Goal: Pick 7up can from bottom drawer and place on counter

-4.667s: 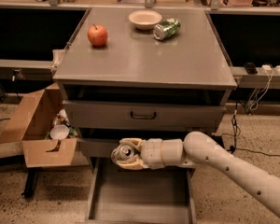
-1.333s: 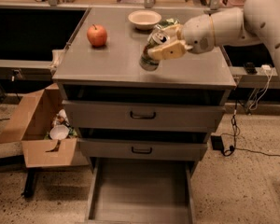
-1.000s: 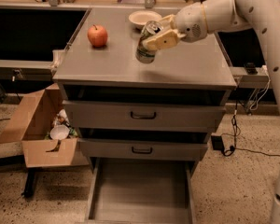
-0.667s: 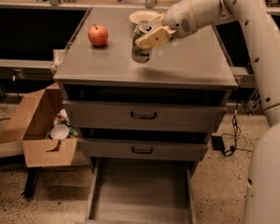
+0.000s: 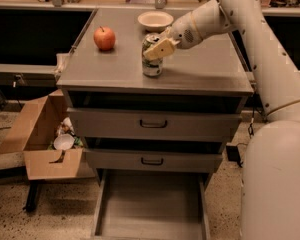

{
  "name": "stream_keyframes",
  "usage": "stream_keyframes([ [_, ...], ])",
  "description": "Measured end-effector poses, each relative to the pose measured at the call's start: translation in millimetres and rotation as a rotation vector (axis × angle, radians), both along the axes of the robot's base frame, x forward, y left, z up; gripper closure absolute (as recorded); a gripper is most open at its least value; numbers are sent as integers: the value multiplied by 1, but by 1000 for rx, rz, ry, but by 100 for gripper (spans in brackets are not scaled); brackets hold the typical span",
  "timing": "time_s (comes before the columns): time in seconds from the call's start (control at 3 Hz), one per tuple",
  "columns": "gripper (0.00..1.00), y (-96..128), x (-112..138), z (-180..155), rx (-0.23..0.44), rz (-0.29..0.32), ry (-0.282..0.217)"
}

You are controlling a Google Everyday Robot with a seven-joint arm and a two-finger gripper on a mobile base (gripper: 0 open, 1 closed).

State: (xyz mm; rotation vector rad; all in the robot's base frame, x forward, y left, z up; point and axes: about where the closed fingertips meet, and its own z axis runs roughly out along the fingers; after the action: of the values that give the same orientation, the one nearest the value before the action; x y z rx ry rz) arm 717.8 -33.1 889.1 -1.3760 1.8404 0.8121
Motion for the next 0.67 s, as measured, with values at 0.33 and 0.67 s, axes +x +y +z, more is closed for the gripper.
stream_keyframes([
  [0.33, 85, 0, 0, 1, 0, 0, 0],
  [0.67, 62, 0, 0, 1, 0, 0, 0],
])
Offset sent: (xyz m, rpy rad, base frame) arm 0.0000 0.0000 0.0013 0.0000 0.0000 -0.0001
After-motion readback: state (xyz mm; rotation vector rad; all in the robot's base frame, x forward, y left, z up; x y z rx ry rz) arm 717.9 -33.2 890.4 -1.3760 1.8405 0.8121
